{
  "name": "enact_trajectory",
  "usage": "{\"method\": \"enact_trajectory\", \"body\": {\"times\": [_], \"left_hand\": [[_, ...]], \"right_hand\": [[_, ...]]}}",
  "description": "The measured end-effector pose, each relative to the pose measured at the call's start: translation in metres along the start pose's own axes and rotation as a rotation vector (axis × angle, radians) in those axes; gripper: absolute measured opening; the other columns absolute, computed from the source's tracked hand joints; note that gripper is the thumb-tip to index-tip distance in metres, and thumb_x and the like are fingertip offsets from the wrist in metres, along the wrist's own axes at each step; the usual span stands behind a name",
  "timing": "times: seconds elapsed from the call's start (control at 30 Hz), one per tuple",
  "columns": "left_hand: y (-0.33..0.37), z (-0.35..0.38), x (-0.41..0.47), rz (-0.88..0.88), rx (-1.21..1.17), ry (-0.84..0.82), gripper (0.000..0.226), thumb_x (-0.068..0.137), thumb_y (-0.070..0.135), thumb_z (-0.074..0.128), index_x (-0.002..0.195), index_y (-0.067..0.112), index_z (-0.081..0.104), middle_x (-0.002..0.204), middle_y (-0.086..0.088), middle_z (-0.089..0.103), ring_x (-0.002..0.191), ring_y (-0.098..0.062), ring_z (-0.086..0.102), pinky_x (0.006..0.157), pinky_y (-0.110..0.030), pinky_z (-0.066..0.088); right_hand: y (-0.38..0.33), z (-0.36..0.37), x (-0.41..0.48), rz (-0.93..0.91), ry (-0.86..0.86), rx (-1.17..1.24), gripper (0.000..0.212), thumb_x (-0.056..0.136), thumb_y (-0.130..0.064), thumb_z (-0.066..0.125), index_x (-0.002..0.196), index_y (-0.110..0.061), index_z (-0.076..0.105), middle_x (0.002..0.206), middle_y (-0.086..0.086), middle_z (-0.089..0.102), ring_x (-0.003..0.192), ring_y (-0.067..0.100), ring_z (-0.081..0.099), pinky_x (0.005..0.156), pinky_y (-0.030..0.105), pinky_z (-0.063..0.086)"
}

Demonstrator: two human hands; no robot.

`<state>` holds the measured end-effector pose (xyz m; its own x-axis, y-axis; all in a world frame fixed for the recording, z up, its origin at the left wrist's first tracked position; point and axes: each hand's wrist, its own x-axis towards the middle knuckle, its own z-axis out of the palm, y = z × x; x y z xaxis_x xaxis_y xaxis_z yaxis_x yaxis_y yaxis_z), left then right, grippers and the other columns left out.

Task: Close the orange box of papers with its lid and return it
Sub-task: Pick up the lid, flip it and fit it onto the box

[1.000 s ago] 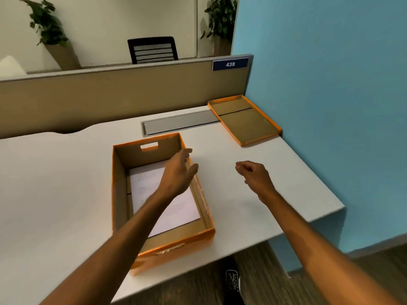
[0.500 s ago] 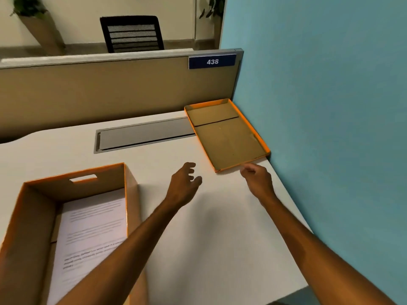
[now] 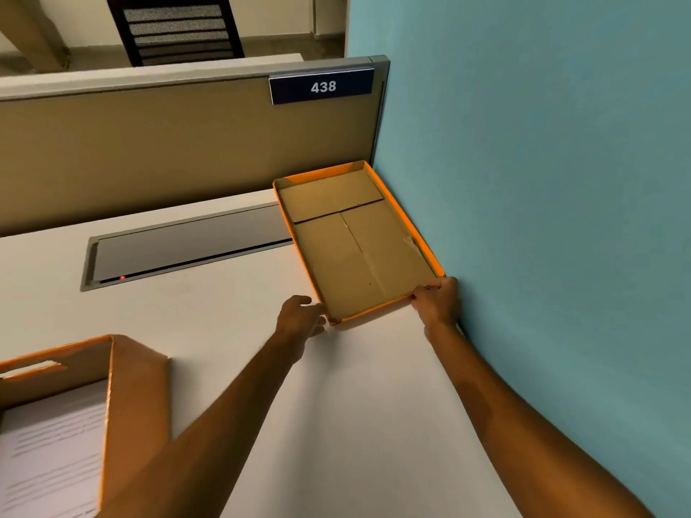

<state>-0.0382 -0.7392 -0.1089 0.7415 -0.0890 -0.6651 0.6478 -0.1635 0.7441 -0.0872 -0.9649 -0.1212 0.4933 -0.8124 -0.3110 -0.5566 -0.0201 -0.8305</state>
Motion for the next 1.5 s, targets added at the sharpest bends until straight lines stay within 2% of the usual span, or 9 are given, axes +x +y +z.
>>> {"method": "enact_trajectory", "body": {"times": [0.1, 0.23, 0.43, 0.6, 0.7, 0.8, 0.97, 1.17, 1.5], "left_hand": [[0.002, 0.006, 0.012, -0.020, -0.028, -0.017, 0.029, 0.086, 0.001, 0.064, 0.113, -0.004, 0.059, 0.107, -0.026, 0.065, 0.088, -0.034, 0.065, 0.078, -0.041, 0.058], [0.007, 0.008, 0.021, -0.079, -0.065, -0.025, 0.013, 0.085, -0.002, 0.058, 0.096, -0.004, 0.064, 0.093, -0.021, 0.064, 0.083, -0.033, 0.064, 0.085, -0.043, 0.058], [0.021, -0.003, 0.020, -0.037, -0.182, -0.178, 0.018, 0.084, -0.001, 0.056, 0.099, 0.002, 0.064, 0.090, -0.014, 0.070, 0.086, -0.029, 0.068, 0.084, -0.040, 0.058], [0.035, -0.009, 0.014, 0.040, -0.344, -0.333, 0.011, 0.082, -0.002, 0.062, 0.078, 0.002, 0.071, 0.089, -0.017, 0.073, 0.078, -0.032, 0.071, 0.079, -0.045, 0.059], [0.047, -0.008, 0.007, 0.079, -0.324, -0.346, 0.014, 0.087, -0.001, 0.062, 0.100, -0.005, 0.066, 0.102, -0.022, 0.073, 0.085, -0.036, 0.073, 0.079, -0.046, 0.060], [0.060, -0.009, -0.001, 0.103, -0.274, -0.370, 0.028, 0.087, -0.004, 0.060, 0.115, -0.005, 0.064, 0.110, -0.024, 0.072, 0.091, -0.036, 0.073, 0.083, -0.047, 0.060], [0.071, -0.021, -0.020, 0.124, -0.279, -0.374, 0.034, 0.089, -0.003, 0.057, 0.123, -0.006, 0.060, 0.119, -0.025, 0.070, 0.101, -0.041, 0.071, 0.081, -0.046, 0.060], [0.070, -0.047, -0.063, 0.159, -0.199, -0.352, 0.038, 0.090, 0.000, 0.060, 0.128, 0.000, 0.057, 0.121, -0.023, 0.068, 0.100, -0.041, 0.072, 0.084, -0.050, 0.060], [0.058, -0.101, -0.158, 0.284, -0.175, -0.338, 0.038, 0.090, 0.004, 0.062, 0.127, -0.002, 0.055, 0.120, -0.023, 0.069, 0.097, -0.041, 0.073, 0.088, -0.048, 0.059]], "right_hand": [[-0.002, 0.007, 0.005, 0.108, 0.046, 0.205, 0.032, 0.079, 0.007, 0.068, 0.103, -0.002, 0.049, 0.104, 0.020, 0.062, 0.078, 0.030, 0.069, 0.060, 0.037, 0.062], [-0.006, 0.009, 0.010, 0.174, 0.057, 0.313, 0.040, 0.077, 0.012, 0.070, 0.105, -0.005, 0.047, 0.108, 0.022, 0.061, 0.087, 0.036, 0.070, 0.044, 0.026, 0.057], [-0.016, 0.011, 0.013, 0.266, 0.020, 0.496, 0.042, 0.077, 0.016, 0.068, 0.108, -0.003, 0.045, 0.106, 0.026, 0.063, 0.085, 0.036, 0.071, 0.049, 0.033, 0.060], [-0.016, 0.009, 0.016, 0.294, -0.091, 0.523, 0.033, 0.080, 0.014, 0.063, 0.113, 0.012, 0.058, 0.103, 0.029, 0.069, 0.082, 0.036, 0.072, 0.064, 0.041, 0.061], [-0.018, 0.004, 0.011, 0.260, -0.115, 0.486, 0.026, 0.082, 0.010, 0.061, 0.108, 0.010, 0.063, 0.099, 0.028, 0.070, 0.079, 0.034, 0.071, 0.066, 0.042, 0.061], [-0.022, -0.007, -0.001, 0.067, -0.028, 0.137, 0.019, 0.080, -0.004, 0.060, 0.098, 0.000, 0.066, 0.099, 0.020, 0.071, 0.083, 0.033, 0.069, 0.075, 0.045, 0.060], [-0.020, -0.027, -0.041, -0.532, 0.108, -0.403, 0.042, 0.076, -0.010, 0.068, 0.117, -0.012, 0.059, 0.120, 0.010, 0.054, 0.108, 0.032, 0.054, 0.085, 0.043, 0.048], [-0.021, -0.029, -0.095, -1.007, -0.126, -0.475, 0.056, 0.081, -0.018, 0.076, 0.132, -0.008, 0.058, 0.136, 0.013, 0.057, 0.126, 0.031, 0.052, 0.102, 0.040, 0.044], [-0.030, -0.003, -0.203, -1.185, -0.118, -0.375, 0.041, 0.077, -0.015, 0.082, 0.116, -0.009, 0.067, 0.112, 0.010, 0.069, 0.102, 0.027, 0.064, 0.086, 0.040, 0.057]]}}
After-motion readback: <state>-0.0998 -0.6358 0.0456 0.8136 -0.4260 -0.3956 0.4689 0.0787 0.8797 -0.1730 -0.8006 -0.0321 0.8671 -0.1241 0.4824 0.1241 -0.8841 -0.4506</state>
